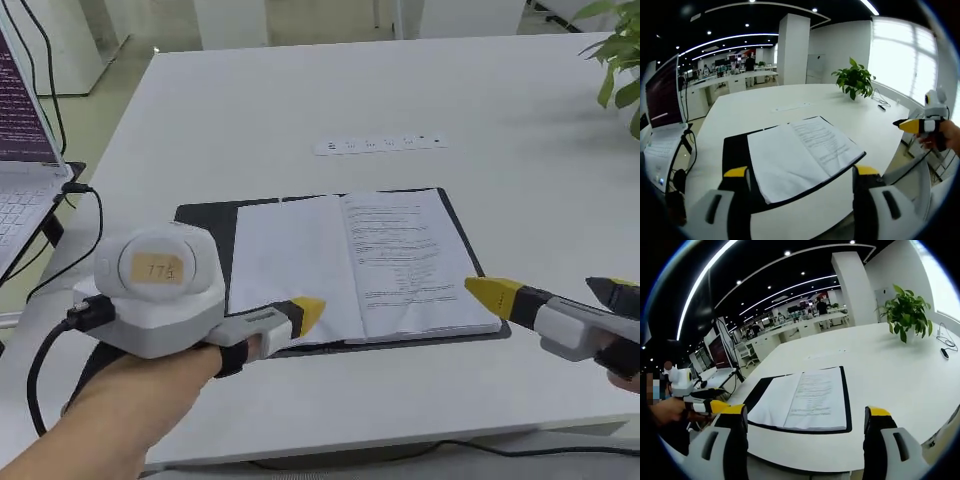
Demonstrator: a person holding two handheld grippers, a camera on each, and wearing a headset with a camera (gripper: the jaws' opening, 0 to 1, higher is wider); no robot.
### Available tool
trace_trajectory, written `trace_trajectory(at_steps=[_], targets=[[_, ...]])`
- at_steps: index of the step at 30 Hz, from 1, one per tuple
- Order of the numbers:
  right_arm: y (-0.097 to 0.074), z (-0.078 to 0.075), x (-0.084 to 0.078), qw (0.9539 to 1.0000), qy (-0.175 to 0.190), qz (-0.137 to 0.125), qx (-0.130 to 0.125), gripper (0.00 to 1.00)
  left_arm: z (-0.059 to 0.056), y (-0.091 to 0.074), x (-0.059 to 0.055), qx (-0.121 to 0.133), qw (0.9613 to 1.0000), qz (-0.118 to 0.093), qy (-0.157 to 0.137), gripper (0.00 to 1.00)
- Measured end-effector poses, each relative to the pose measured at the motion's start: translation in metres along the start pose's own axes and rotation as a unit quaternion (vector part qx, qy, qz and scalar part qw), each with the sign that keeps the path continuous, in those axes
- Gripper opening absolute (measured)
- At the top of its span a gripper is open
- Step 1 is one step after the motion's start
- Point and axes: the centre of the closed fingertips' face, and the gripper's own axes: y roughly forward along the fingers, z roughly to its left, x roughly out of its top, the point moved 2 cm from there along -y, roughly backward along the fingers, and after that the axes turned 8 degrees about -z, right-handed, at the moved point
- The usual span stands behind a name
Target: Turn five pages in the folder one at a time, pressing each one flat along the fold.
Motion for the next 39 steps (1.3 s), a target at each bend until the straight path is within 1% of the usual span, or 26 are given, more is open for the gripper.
trace_trajectory(at_steps=[5,6,8,10,13,15,17,23,30,35,39], targets=[[0.0,-0.002,-0.003,1.0,0.005,0.002,0.002,0.96,-0.023,0.022,-0.001,-0.027,0.9994,0.009,0.019,0.82],[0.0,-0.002,-0.005,1.0,0.005,0.003,0.003,0.96,-0.028,0.028,-0.001,-0.035,0.999,0.014,0.024,0.82],[-0.001,-0.003,-0.008,1.0,0.004,0.008,0.004,0.96,-0.034,0.036,-0.001,-0.043,0.9985,0.017,0.03,0.8],[-0.001,-0.003,-0.01,0.9999,0.002,0.01,0.005,0.96,-0.043,0.047,-0.001,-0.054,0.9976,0.021,0.037,0.8],[0.0,-0.004,-0.012,0.9999,0.007,0.013,0.008,0.96,-0.053,0.06,-0.002,-0.066,0.9966,0.025,0.044,0.79],[0.0,-0.004,-0.012,0.9998,0.009,0.013,0.011,0.96,-0.059,0.069,-0.004,-0.072,0.9958,0.029,0.049,0.79],[0.001,-0.006,-0.012,0.9998,0.008,0.014,0.012,0.96,-0.066,0.078,-0.007,-0.077,0.9954,0.034,0.047,0.78],[0.002,-0.011,-0.011,0.9997,0.018,0.011,0.015,0.96,-0.081,0.1,-0.016,-0.088,0.9941,0.043,0.047,0.76],[0.005,-0.013,-0.017,0.9993,0.02,0.02,0.025,0.96,-0.101,0.121,-0.031,-0.096,0.9928,0.057,0.044,0.72],[0.007,-0.014,-0.019,0.9989,0.022,0.023,0.034,0.96,-0.113,0.138,-0.035,-0.097,0.9934,0.048,0.038,0.7],[0.008,-0.015,-0.021,0.9985,0.027,0.025,0.039,0.96,-0.123,0.151,-0.044,-0.097,0.9933,0.051,0.036,0.68]])
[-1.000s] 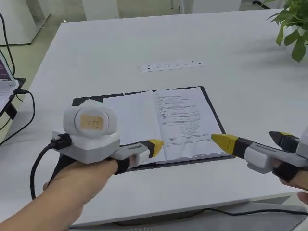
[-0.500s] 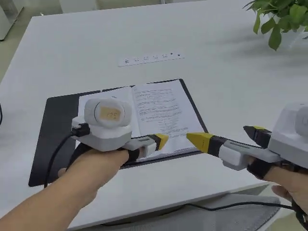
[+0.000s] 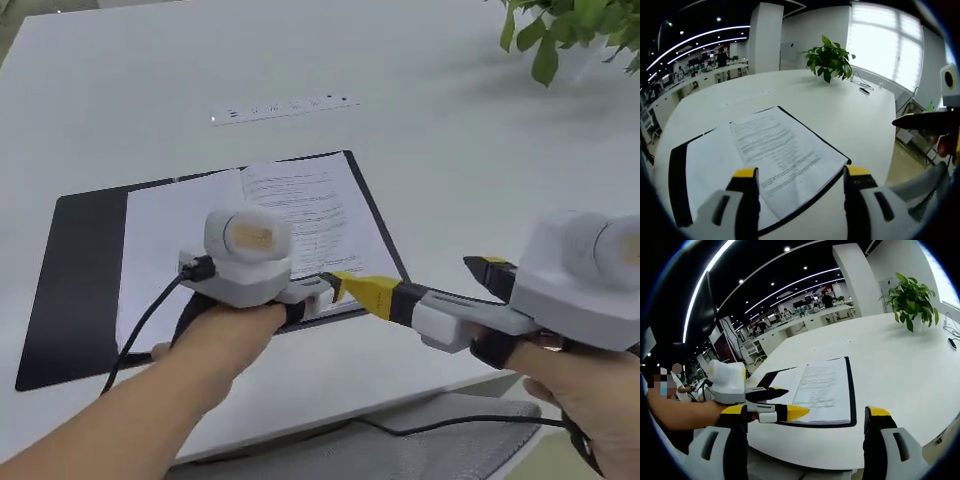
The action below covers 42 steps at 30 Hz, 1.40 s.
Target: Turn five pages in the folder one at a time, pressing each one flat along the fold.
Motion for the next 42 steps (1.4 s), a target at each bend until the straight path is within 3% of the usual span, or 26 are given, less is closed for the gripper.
trace_trajectory(at_steps=[4,14,21,26,30,35,39,42], targets=[[0.001,-0.002,-0.001,1.0,0.007,0.001,0.005,0.96,-0.006,0.016,-0.01,0.002,1.0,0.003,0.003,0.67],[0.004,-0.008,0.002,0.9995,0.029,-0.006,0.013,0.95,-0.007,0.047,-0.026,0.028,0.9996,0.001,0.005,0.63],[0.005,-0.011,-0.002,0.9991,0.038,0.0,0.017,0.94,-0.003,0.055,-0.04,0.059,0.9983,0.003,0.006,0.59],[0.007,-0.014,-0.004,0.999,0.042,0.002,0.018,0.93,-0.003,0.054,-0.043,0.064,0.9975,-0.021,0.023,0.57],[0.009,-0.019,-0.006,0.999,0.041,0.006,0.015,0.93,-0.001,0.053,-0.047,0.064,0.996,-0.058,0.024,0.55],[0.011,-0.024,-0.011,0.9989,0.044,0.011,0.011,0.91,0.001,0.053,-0.047,0.065,0.9953,-0.07,0.02,0.54],[0.012,-0.027,-0.018,0.9986,0.048,0.02,0.01,0.9,0.01,0.05,-0.047,0.076,0.9935,-0.084,0.01,0.43],[0.014,-0.029,-0.021,0.9984,0.051,0.024,0.009,0.9,0.01,0.05,-0.046,0.074,0.9936,-0.085,0.016,0.41]])
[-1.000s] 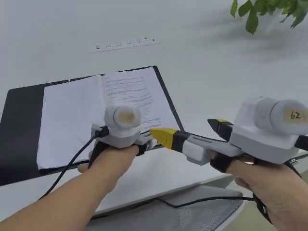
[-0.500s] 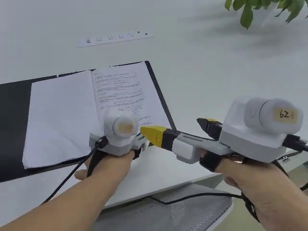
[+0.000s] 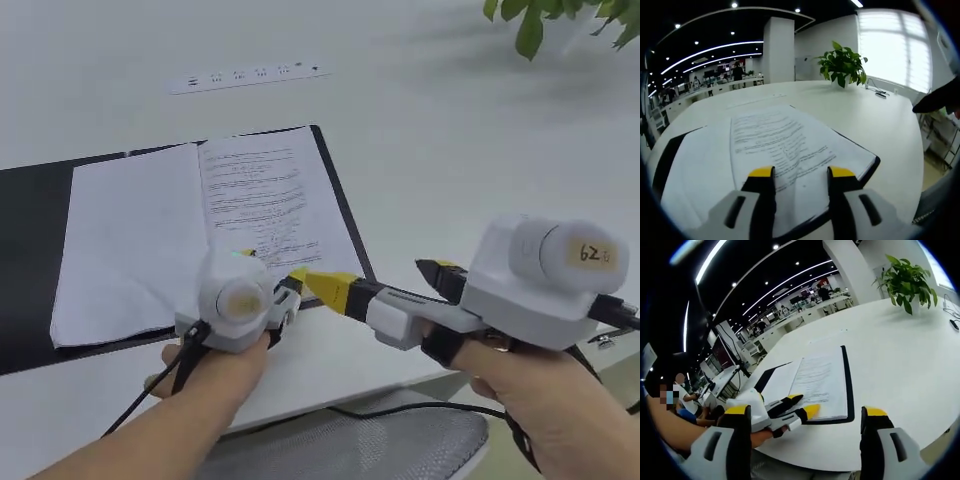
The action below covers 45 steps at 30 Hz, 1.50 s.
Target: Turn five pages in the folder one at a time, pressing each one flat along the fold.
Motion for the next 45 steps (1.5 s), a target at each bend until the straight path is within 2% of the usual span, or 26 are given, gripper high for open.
trace_trajectory(at_steps=[8,12,15,17,22,24,25,27,31,34,36,39,42,45], targets=[[0.009,-0.008,-0.004,0.9999,0.0,0.01,0.001,0.89,0.001,0.001,0.0,0.011,0.9998,-0.006,-0.012,0.33],[0.012,-0.012,-0.006,0.9999,0.005,0.015,0.002,0.88,0.009,0.001,0.0,0.031,0.9992,-0.007,-0.024,0.23],[0.015,-0.013,-0.007,0.9998,0.006,0.02,0.005,0.86,0.01,0.002,0.0,0.035,0.9989,-0.007,-0.031,0.19],[0.018,-0.013,-0.009,0.9996,0.004,0.026,0.012,0.84,0.014,0.002,0.001,0.043,0.9981,-0.007,-0.044,0.17],[0.029,-0.01,-0.013,0.9986,0.01,0.041,0.033,0.75,0.014,0.0,0.001,0.047,0.9976,-0.006,-0.051,0.14],[0.035,-0.007,-0.015,0.9975,0.019,0.051,0.045,0.72,0.019,0.0,0.002,0.061,0.9955,-0.007,-0.072,0.1],[0.037,-0.004,-0.016,0.997,0.024,0.054,0.05,0.71,0.019,0.001,0.002,0.056,0.9958,-0.006,-0.073,0.1],[0.039,0.002,-0.02,0.9951,0.041,0.066,0.06,0.69,0.017,0.0,0.002,0.052,0.9965,-0.004,-0.065,0.1],[0.047,0.011,-0.029,0.9908,0.076,0.082,0.077,0.61,0.017,0.0,0.001,0.05,0.9962,-0.007,-0.07,0.1],[0.055,0.01,-0.036,0.9899,0.084,0.09,0.07,0.61,0.016,0.0,0.001,0.05,0.9961,-0.009,-0.072,0.1],[0.056,0.011,-0.041,0.9866,0.107,0.103,0.067,0.58,0.016,0.0,0.001,0.049,0.9961,-0.01,-0.072,0.1],[0.063,0.012,-0.046,0.9801,0.152,0.105,0.073,0.58,0.017,0.0,0.001,0.048,0.996,-0.011,-0.074,0.09],[0.07,0.009,-0.048,0.9785,0.166,0.1,0.069,0.56,0.017,0.0,0.001,0.048,0.996,-0.011,-0.075,0.09],[0.077,0.009,-0.049,0.974,0.195,0.095,0.064,0.53,0.017,0.0,0.001,0.047,0.9958,-0.013,-0.077,0.09]])
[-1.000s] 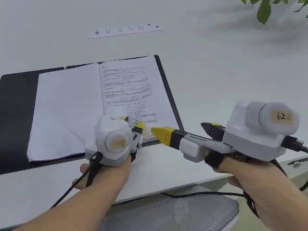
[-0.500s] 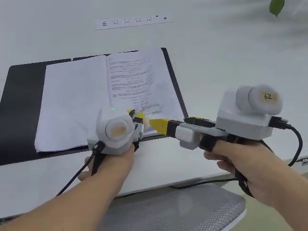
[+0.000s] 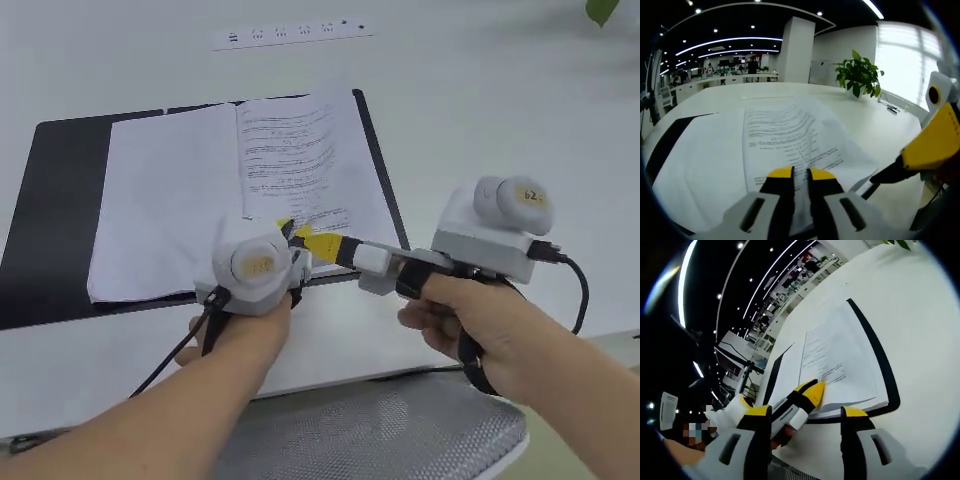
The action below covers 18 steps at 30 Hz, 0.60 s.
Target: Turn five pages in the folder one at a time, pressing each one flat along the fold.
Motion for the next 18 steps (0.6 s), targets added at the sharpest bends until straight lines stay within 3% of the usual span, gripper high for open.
trace_trajectory(at_steps=[2,5,9,14,18], targets=[[0.004,-0.004,-0.003,0.9997,0.022,0.006,-0.008,0.53,0.0,0.0,0.0,0.0,1.0,0.0,0.0,0.09],[0.009,-0.006,-0.003,0.9995,0.028,0.003,-0.011,0.51,0.0,0.0,0.0,-0.001,1.0,0.0,-0.001,0.09],[0.013,-0.012,0.001,0.9988,0.037,-0.015,-0.027,0.43,0.0,0.0,0.0,-0.003,1.0,0.0,-0.003,0.09],[0.014,-0.027,0.001,0.9962,0.048,-0.026,-0.068,0.21,0.0,0.0,0.0,-0.005,1.0,0.001,-0.004,0.09],[0.013,-0.041,-0.001,0.9915,0.068,-0.033,-0.106,0.04,0.0,0.0,0.0,-0.008,1.0,0.002,-0.003,0.09]])
